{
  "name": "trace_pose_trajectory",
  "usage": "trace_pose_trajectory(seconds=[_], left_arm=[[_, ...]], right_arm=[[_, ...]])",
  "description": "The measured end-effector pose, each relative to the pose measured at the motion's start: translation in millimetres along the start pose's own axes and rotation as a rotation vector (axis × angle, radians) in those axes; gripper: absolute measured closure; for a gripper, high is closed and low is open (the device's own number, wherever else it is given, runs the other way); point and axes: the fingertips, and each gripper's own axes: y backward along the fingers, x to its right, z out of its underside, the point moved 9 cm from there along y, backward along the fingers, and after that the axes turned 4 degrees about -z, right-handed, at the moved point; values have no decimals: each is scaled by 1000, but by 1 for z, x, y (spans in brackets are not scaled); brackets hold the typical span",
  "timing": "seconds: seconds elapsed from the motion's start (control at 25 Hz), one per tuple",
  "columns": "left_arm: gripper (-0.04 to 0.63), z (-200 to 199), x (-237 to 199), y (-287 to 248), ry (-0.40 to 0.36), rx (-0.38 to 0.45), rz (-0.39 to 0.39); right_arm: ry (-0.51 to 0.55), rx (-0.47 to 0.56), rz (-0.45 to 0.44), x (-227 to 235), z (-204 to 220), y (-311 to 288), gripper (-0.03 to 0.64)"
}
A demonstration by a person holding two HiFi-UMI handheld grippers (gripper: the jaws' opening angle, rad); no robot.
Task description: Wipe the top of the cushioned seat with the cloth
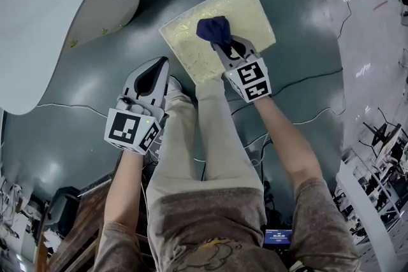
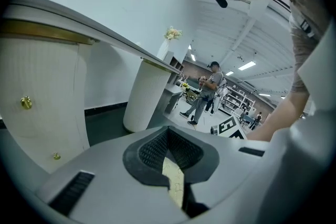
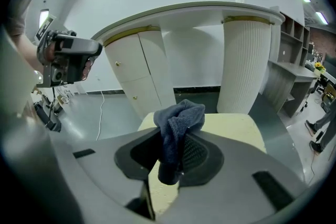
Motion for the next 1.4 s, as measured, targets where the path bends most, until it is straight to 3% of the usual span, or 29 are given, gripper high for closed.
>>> trace_pose_trajectory(seconds=[0.44,0.96,1.4], left_arm=[[580,8,-12,21,26,10,-22],[580,12,-11,10,33,1,-21],[580,11,-8,-3,30,-18,-15]], right_arm=[[9,-32,-103,-77,16,-27,525],[-11,-145,-77,-88,53,-52,526],[3,-153,-68,-75,53,-55,526]])
